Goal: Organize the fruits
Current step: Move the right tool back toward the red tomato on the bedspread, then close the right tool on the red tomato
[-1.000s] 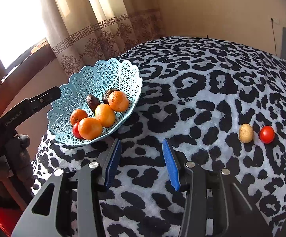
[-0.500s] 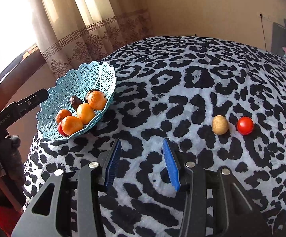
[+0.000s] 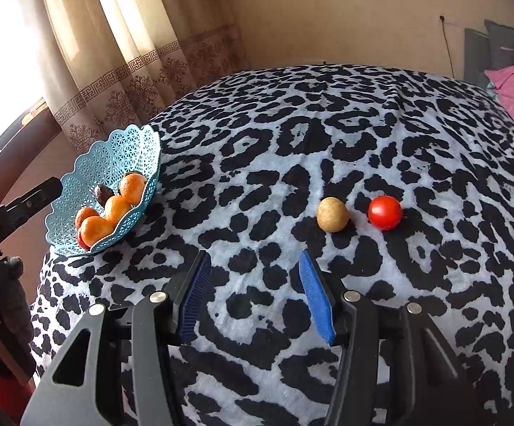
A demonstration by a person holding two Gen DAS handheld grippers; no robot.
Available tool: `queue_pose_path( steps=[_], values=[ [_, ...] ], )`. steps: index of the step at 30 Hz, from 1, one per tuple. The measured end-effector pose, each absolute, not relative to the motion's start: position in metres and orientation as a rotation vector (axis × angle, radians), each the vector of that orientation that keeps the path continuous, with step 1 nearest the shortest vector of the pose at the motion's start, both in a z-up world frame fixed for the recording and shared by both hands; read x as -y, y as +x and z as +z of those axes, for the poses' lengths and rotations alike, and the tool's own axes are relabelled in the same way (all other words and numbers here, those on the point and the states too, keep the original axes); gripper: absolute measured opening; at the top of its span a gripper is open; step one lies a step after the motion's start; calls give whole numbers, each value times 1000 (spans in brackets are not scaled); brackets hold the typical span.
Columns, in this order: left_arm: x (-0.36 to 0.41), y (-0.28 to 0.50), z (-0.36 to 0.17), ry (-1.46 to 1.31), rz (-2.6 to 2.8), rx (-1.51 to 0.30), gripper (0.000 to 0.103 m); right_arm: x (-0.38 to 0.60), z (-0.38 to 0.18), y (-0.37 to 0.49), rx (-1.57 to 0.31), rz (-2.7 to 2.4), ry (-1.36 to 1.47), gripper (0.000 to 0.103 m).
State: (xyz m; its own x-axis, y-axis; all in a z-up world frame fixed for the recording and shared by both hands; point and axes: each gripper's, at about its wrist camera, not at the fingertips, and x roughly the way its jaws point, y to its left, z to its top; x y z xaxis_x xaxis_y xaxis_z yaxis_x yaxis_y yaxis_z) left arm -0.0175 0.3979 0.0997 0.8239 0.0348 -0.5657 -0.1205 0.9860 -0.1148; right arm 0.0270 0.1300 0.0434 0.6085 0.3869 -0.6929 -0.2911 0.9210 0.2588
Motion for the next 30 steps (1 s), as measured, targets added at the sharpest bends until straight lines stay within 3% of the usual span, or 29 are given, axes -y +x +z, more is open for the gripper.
queue_pose_path(
  steps=[17,30],
  values=[
    [-363,-14,97,-105,13,-614,97,-80,43,47,-807,257,126,52],
    [-349,-14,95,-84,-11,-623,97,-76,27,89,-845,197,83,41]
  ],
)
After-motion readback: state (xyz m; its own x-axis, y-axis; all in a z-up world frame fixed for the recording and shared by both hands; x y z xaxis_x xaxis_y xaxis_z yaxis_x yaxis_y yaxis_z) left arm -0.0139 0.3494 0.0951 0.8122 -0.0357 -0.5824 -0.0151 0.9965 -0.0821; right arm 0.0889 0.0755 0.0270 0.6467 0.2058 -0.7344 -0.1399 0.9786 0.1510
